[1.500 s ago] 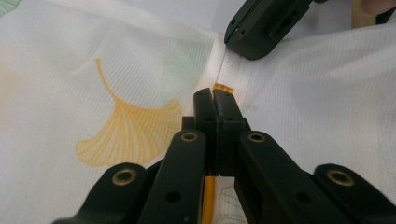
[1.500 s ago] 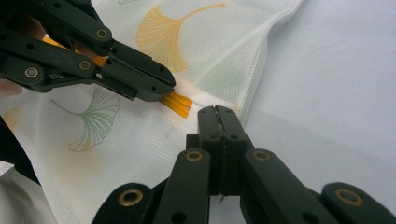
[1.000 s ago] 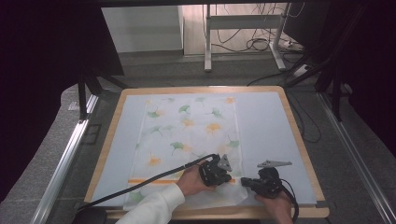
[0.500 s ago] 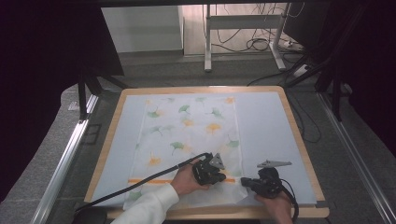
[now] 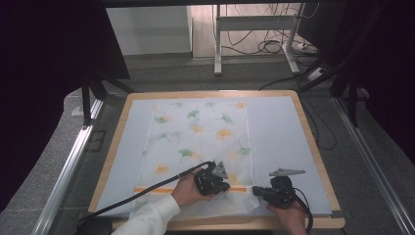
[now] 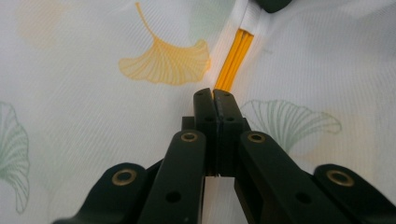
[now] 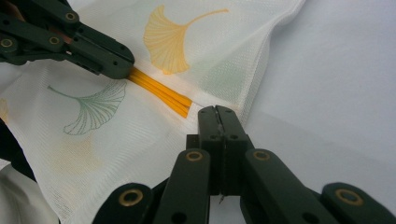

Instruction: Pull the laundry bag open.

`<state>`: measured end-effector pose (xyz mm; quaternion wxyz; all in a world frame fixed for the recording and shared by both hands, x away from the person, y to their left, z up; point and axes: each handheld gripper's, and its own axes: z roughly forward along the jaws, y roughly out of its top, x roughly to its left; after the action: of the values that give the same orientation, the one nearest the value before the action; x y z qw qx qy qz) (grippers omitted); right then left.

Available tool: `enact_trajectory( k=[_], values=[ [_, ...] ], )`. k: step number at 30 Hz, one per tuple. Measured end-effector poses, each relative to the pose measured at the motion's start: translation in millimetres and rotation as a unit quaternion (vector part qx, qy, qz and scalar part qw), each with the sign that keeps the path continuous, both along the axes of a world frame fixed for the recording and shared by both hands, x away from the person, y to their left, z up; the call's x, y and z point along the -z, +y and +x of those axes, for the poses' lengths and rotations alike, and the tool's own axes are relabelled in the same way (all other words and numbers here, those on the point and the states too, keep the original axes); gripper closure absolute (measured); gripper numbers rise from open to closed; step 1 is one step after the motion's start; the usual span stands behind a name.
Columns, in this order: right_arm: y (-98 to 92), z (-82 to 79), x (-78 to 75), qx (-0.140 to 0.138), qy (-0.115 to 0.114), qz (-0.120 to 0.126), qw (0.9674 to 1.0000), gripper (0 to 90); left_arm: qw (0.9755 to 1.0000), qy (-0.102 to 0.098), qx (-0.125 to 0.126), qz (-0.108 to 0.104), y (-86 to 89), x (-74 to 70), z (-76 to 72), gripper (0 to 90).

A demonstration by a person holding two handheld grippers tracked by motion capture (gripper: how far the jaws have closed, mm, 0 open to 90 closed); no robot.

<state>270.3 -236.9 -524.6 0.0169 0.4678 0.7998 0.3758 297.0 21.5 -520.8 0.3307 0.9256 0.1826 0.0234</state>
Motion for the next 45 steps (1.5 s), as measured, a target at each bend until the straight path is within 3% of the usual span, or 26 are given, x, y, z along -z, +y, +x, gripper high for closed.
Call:
enact_trajectory(
  k=[6, 18, 21, 45],
  values=[
    [-0.1, -0.1, 0.2, 0.000, 0.000, 0.001, 1.0000, 89.9, 1.0000, -0.006, 0.001, 0.005, 3.9, -0.5, -2.5, 90.0],
    [-0.1, -0.2, 0.2, -0.001, -0.001, 0.000, 1.0000, 89.9, 1.0000, 0.003, -0.005, -0.001, 6.0, -0.1, -0.9, 89.9],
    [-0.1, -0.2, 0.2, -0.001, -0.002, 0.000, 1.0000, 90.0, 0.9997, 0.017, -0.011, -0.012, 11.9, 1.5, 1.6, 90.0],
    [-0.2, -0.2, 0.4, 0.000, -0.001, 0.002, 1.0000, 89.9, 0.9990, 0.022, -0.037, -0.013, 48.5, 3.3, -1.9, 90.0]
  ],
)
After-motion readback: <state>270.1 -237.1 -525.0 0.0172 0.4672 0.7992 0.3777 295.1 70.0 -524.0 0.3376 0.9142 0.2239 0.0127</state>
